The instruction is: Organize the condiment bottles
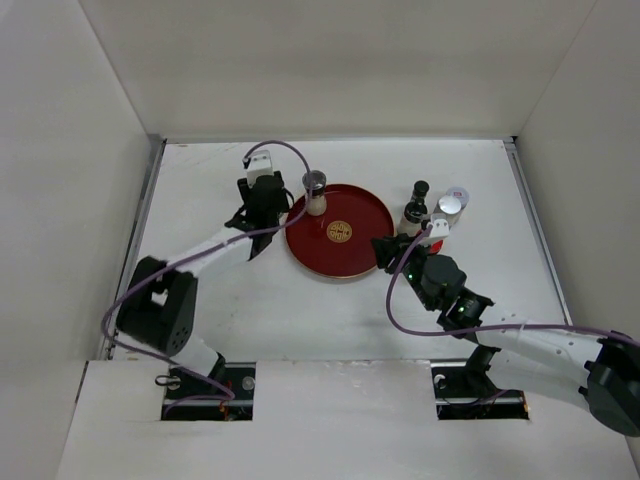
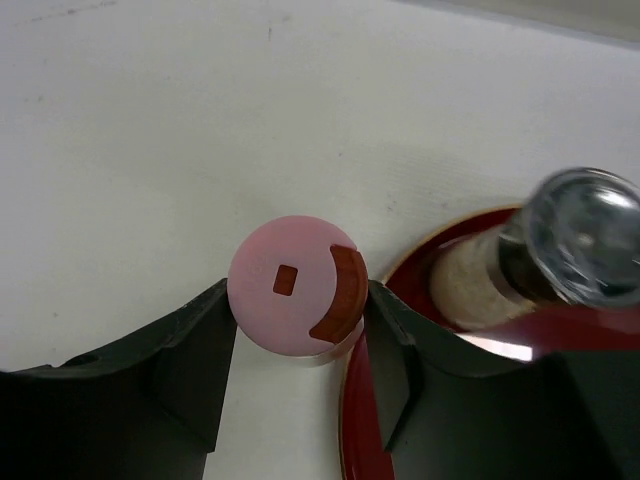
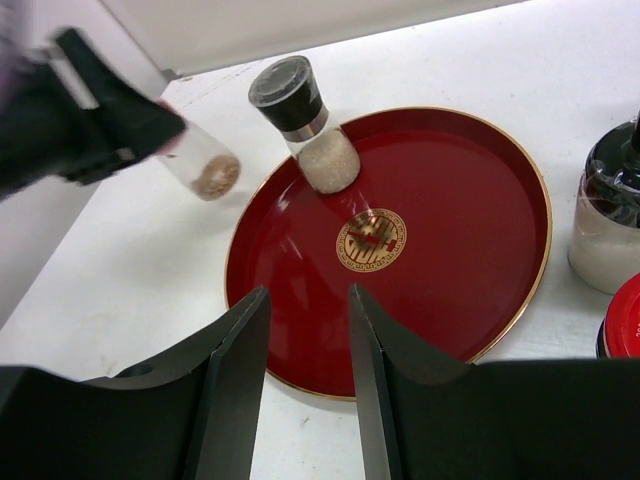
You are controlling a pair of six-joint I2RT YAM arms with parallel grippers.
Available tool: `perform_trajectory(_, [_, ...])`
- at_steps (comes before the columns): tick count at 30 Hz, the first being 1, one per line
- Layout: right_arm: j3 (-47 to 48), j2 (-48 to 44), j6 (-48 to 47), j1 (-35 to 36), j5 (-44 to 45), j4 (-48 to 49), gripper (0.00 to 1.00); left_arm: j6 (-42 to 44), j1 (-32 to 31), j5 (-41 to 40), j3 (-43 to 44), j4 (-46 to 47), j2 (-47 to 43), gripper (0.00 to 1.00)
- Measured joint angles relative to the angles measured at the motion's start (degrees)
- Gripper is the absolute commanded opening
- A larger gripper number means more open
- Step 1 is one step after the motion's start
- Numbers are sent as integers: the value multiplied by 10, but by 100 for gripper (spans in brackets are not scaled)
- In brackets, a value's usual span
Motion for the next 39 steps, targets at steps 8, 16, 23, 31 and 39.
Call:
perform_trajectory(8, [0, 11, 0, 0, 0, 1, 45, -4, -123, -7, -35, 10, -145, 33])
perform_trajectory(16, [0, -11, 0, 0, 6, -8, 50, -4, -124, -6, -35, 10, -32, 34])
perform_trajectory(23, [5, -47, 0, 0, 41, -45, 68, 1, -119, -9, -35, 30, 20, 41])
perform_trajectory(31, [62, -71, -10, -6, 140, -187, 100, 10, -120, -17, -61, 62, 24, 76])
perform_trajectory(39, [78, -61, -34, -38, 251, -275, 100, 9, -129, -19, -101, 81, -14, 95])
